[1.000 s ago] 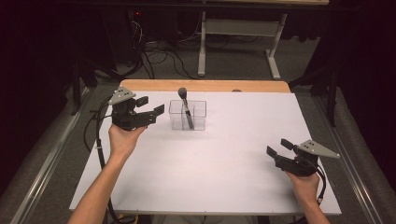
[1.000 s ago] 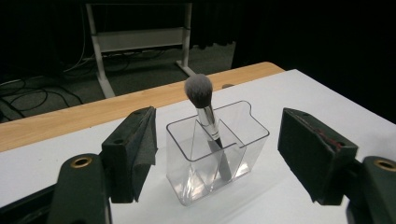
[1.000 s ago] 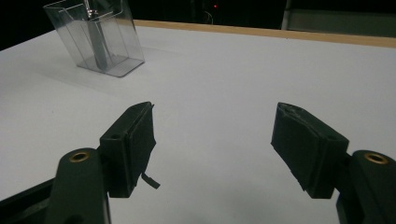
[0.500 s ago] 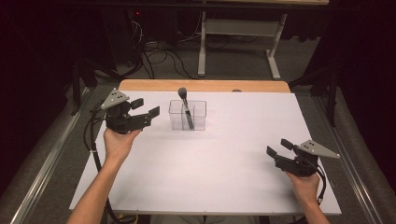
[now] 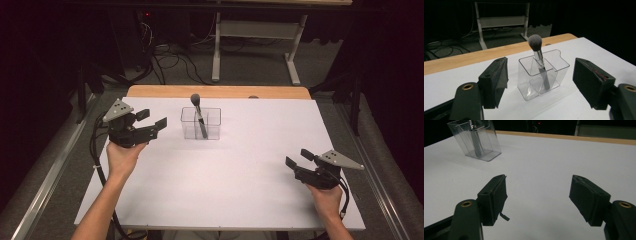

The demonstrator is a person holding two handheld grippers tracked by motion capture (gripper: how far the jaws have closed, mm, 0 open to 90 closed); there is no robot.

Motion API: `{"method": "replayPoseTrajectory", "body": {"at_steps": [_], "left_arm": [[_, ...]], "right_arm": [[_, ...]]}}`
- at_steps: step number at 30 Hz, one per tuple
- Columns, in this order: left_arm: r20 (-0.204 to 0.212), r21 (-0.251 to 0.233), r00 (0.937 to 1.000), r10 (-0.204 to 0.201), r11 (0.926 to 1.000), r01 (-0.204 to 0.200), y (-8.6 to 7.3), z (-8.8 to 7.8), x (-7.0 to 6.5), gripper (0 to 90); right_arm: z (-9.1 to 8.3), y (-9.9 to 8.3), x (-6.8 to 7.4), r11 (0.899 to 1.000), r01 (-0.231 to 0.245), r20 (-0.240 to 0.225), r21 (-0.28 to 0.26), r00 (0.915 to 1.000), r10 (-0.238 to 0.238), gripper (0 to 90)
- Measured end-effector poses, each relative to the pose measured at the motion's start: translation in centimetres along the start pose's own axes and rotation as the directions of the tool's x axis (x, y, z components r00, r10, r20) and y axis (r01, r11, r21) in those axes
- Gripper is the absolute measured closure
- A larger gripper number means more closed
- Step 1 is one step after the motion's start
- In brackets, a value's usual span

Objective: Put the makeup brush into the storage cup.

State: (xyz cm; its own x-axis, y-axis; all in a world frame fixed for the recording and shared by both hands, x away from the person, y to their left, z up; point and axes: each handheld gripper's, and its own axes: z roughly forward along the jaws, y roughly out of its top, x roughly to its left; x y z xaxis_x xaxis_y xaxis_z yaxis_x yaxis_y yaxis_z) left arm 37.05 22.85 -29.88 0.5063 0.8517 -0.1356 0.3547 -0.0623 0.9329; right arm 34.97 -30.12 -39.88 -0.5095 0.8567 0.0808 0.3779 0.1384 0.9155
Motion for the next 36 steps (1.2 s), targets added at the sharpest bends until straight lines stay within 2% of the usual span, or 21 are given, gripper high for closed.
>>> {"method": "replayPoseTrajectory", "body": {"at_steps": [21,36], "left_arm": [[0.006,0.009,0.9992,-0.039,0.9992,0.039,-2.6,-0.2,0.1,27.7],[0.009,0.040,0.9994,-0.035,0.9986,0.034,-3.8,0.6,-0.3,27.0]], "right_arm": [[0.0,0.0,0.0,1.000,0.000,0.006,0.003,1.0000,0.000,31.8],[0.0,0.0,0.1,1.000,0.005,0.005,0.003,1.0000,-0.005,32.0]]}}
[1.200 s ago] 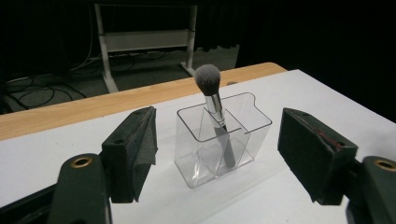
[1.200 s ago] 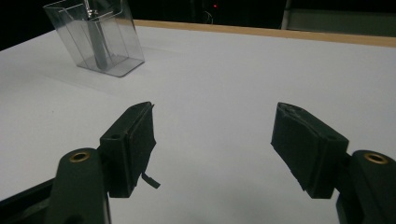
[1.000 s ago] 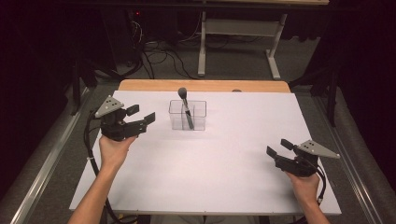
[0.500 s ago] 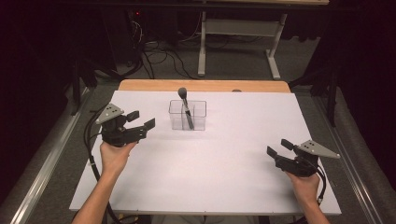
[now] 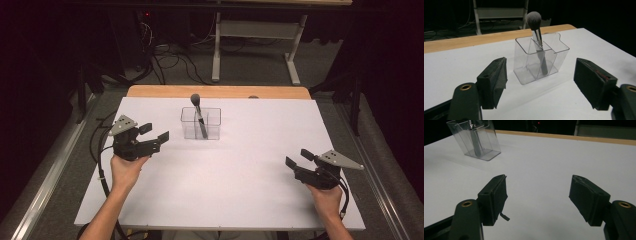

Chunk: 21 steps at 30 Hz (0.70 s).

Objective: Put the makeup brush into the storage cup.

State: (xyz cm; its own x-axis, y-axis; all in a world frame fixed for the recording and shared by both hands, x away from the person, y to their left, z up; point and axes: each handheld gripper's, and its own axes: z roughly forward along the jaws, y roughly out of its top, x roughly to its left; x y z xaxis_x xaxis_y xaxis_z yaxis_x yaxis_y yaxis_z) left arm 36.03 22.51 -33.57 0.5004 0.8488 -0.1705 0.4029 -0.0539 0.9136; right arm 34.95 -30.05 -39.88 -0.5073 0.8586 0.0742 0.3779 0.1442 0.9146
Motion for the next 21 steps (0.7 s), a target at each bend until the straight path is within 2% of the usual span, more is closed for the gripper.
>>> {"method": "replayPoseTrajectory", "body": {"at_steps": [16,21], "left_arm": [[-0.019,0.023,0.9997,-0.017,0.9996,0.017,-1.4,1.0,0.5,26.3],[-0.037,0.037,0.9993,-0.010,0.9993,0.011,-1.9,1.4,0.7,26.0]], "right_arm": [[0.0,0.0,-0.1,1.000,0.002,-0.002,0.005,1.0000,-0.002,32.0],[0.1,0.0,0.0,1.000,0.007,-0.001,0.005,1.0000,-0.007,32.0]]}}
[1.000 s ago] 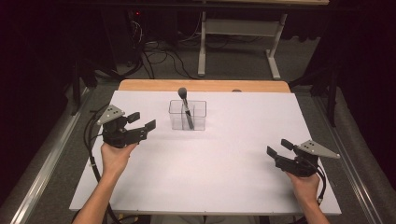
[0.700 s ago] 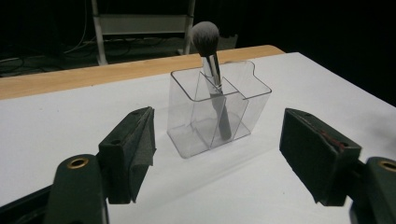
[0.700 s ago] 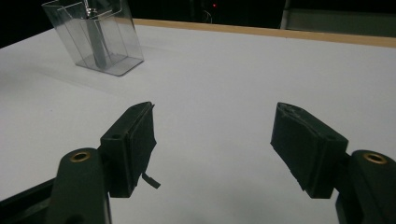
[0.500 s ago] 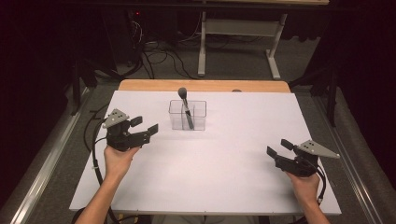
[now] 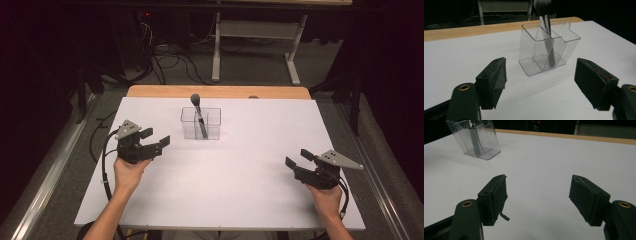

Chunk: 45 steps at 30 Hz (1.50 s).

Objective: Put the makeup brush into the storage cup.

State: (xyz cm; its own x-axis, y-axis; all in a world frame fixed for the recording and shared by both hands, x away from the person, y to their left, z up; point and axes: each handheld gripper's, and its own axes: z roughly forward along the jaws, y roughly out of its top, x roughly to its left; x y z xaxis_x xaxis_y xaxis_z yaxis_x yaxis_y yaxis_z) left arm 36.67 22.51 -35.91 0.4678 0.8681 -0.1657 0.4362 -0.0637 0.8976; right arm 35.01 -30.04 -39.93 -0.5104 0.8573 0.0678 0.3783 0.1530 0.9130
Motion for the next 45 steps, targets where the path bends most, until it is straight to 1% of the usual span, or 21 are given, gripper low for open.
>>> {"method": "replayPoseTrajectory", "body": {"at_steps": [7,10,13,15,20,23,24,31,38,43,45], "left_arm": [[-0.006,-0.003,1.0000,-0.003,1.0000,0.003,-0.5,0.3,0.0,25.2],[-0.016,-0.007,0.9999,0.001,1.0000,-0.001,-0.7,0.5,-0.1,24.6],[-0.018,-0.003,0.9998,0.002,1.0000,-0.002,-0.9,0.6,-0.2,24.2],[-0.017,0.004,0.9998,0.008,1.0000,-0.008,-1.0,0.7,-0.2,24.2],[-0.011,0.020,0.9999,0.007,0.9998,-0.007,-1.5,1.1,-0.4,24.0],[-0.016,0.031,0.9998,0.010,0.9995,-0.009,-1.8,1.4,-0.5,23.6],[-0.018,0.037,0.9998,0.001,0.9993,0.000,-1.9,1.4,-0.6,23.5],[-0.007,0.052,0.9998,0.017,0.9985,-0.017,-2.3,2.0,-0.9,22.7],[-0.002,0.048,1.0000,0.006,0.9988,-0.006,-2.8,2.2,-1.0,22.8],[0.002,0.050,1.0000,0.003,0.9987,-0.003,-3.0,2.3,-1.0,23.1],[-0.004,0.047,1.0000,0.008,0.9989,-0.008,-3.0,2.4,-0.9,23.1]], "right_arm": [[-0.1,0.0,-0.1,1.000,-0.006,0.002,-0.001,1.0000,0.006,32.0],[-0.1,0.0,0.0,1.000,-0.004,0.002,-0.002,1.0000,0.004,32.0],[-0.1,0.0,0.1,1.000,0.000,-0.001,-0.004,1.0000,0.000,32.0],[0.0,0.0,0.0,1.000,-0.001,0.001,-0.002,1.0000,0.001,32.0],[-0.1,0.0,0.0,1.000,-0.002,0.002,-0.002,1.0000,0.002,32.0],[-0.1,0.0,0.1,1.000,0.000,-0.002,-0.003,1.0000,0.000,32.1],[-0.1,0.0,0.0,1.000,-0.001,-0.002,-0.004,1.0000,0.001,32.1],[0.0,0.0,0.0,1.000,-0.004,0.000,-0.001,1.0000,0.004,32.1],[0.0,0.0,0.0,1.000,-0.005,-0.002,-0.001,1.0000,0.005,32.0],[0.0,0.0,0.1,1.000,-0.003,-0.002,0.000,1.0000,0.003,32.0],[0.0,0.0,0.1,1.000,-0.003,-0.003,-0.001,1.0000,0.003,32.0]]}}
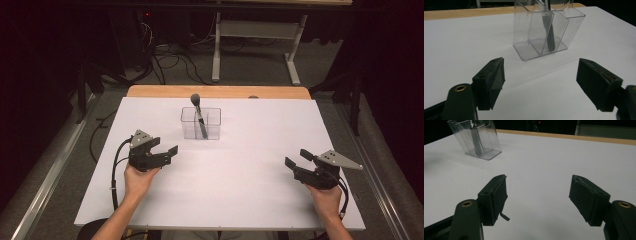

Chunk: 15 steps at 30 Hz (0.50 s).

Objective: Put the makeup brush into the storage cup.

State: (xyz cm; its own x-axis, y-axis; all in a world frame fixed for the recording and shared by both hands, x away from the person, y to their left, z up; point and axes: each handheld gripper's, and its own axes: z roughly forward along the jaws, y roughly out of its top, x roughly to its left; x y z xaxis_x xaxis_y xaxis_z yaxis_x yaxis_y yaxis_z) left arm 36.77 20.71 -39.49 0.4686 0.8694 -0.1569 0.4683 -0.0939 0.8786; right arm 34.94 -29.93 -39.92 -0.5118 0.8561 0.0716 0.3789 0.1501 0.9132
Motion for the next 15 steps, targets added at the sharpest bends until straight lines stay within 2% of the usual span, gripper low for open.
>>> {"method": "replayPoseTrajectory", "body": {"at_steps": [2,4,15], "left_arm": [[0.005,0.007,0.9999,-0.009,0.9999,0.009,-0.10,0.04,-0.02,23.1],[0.005,-0.004,1.0000,-0.008,1.0000,0.008,-0.20,0.18,0.09,23.1],[0.005,0.010,1.0000,-0.005,0.9999,0.005,-0.82,0.54,-0.03,23.1]], "right_arm": [[0.04,-0.03,-0.05,1.000,-0.002,0.001,0.003,1.0000,0.002,32.0],[0.02,-0.02,-0.05,1.000,-0.001,0.000,0.001,1.0000,0.001,32.0],[0.01,-0.02,-0.03,1.000,-0.001,-0.006,0.002,1.0000,0.001,32.0]]}}
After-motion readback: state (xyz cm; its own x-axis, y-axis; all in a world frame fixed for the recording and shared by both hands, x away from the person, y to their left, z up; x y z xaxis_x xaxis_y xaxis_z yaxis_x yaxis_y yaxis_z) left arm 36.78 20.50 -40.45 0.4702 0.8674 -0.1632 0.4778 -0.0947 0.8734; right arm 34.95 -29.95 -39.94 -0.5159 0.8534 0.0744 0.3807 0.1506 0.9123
